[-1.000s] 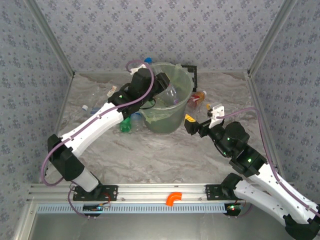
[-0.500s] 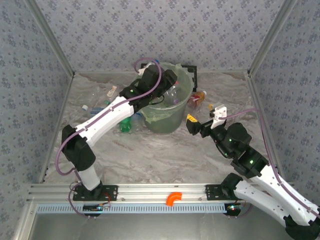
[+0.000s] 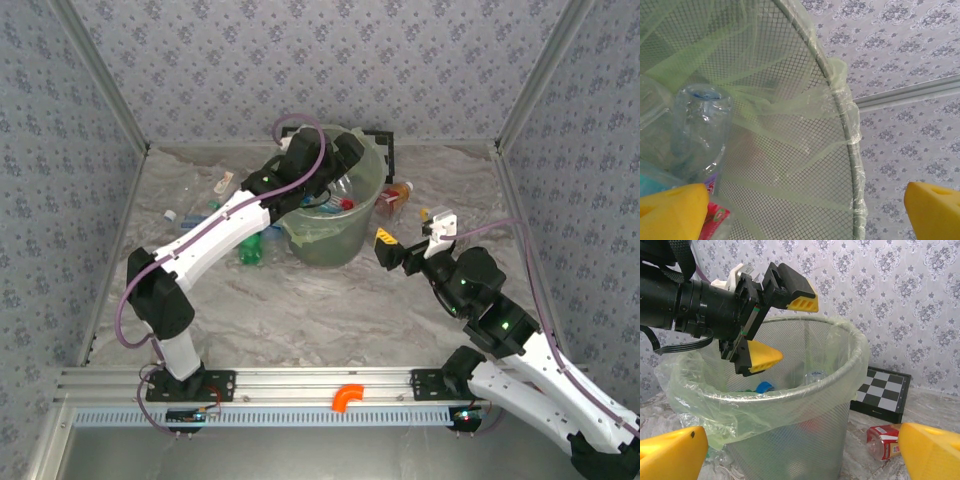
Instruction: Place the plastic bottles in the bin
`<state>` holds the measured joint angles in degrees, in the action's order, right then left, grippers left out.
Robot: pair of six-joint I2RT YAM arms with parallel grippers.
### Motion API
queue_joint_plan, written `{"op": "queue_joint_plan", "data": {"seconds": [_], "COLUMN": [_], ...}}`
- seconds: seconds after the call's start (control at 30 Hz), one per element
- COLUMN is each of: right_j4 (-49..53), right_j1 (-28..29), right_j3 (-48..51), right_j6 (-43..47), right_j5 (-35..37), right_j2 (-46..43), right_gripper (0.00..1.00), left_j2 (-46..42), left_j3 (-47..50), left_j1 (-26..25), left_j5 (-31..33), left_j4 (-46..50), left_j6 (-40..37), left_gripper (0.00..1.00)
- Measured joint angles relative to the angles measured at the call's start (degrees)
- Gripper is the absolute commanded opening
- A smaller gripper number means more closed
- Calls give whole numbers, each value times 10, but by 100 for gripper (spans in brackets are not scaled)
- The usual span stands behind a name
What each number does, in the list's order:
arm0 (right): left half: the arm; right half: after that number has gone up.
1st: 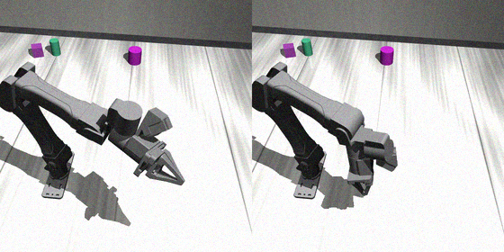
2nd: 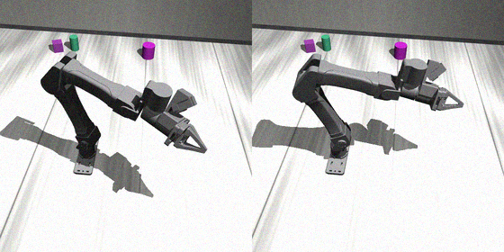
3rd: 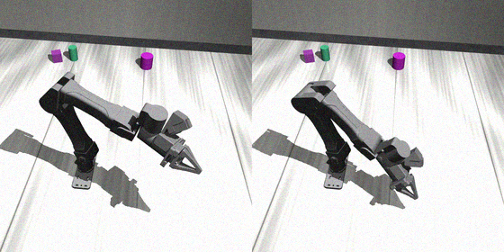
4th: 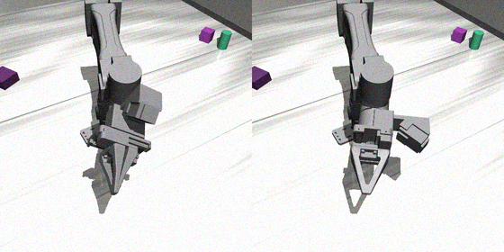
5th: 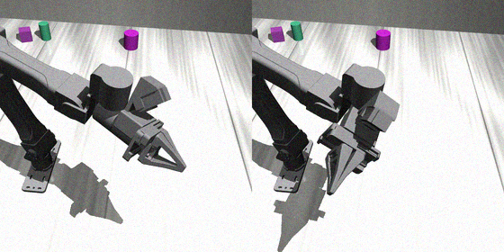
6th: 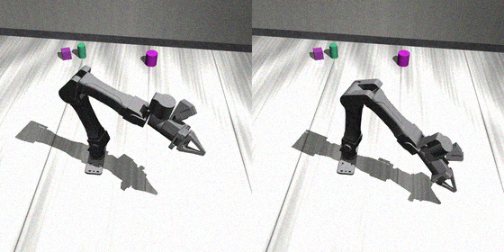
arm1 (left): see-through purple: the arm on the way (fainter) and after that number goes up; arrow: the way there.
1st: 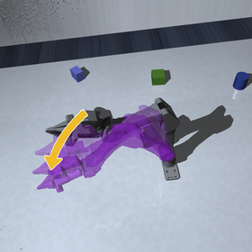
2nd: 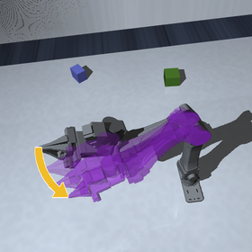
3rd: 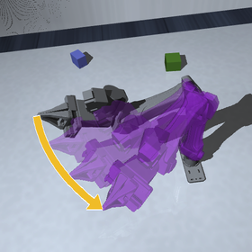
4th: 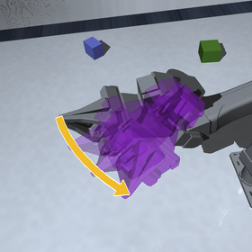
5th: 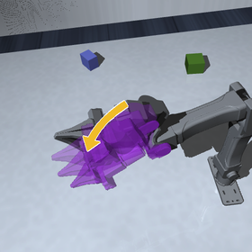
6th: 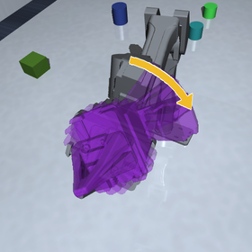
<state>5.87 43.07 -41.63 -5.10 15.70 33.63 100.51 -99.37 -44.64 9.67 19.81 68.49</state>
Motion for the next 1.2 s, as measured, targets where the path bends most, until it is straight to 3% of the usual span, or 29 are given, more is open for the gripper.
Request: {"op": "queue_joint_plan", "data": {"seconds": [0.27, 0.43, 0.63, 0.9, 1.2], "right_j4": [21, 52, 83, 90, 65], "right_j1": [-2, -32, -123, -264, -333], "right_j3": [-12, -52, -90, -103, -180], "right_j6": [-21, -52, -112, -186, -228], "right_j5": [18, 24, 7, -59, -116], "right_j2": [10, 58, 140, 268, 473], "right_gripper": [100, 100, 100, 100, 100], "left_j2": [-30, -77, -165, -301, -411], "left_j3": [0, 2, 54, 203, 306], "left_j1": [0, 0, 9, 41, 42], "left_j5": [8, 24, 49, 63, 69], "left_j4": [27, 49, 66, 68, 65], "left_j6": [-58, -128, -217, -297, -362], "left_gripper": [100, 100, 100, 100, 100]}}
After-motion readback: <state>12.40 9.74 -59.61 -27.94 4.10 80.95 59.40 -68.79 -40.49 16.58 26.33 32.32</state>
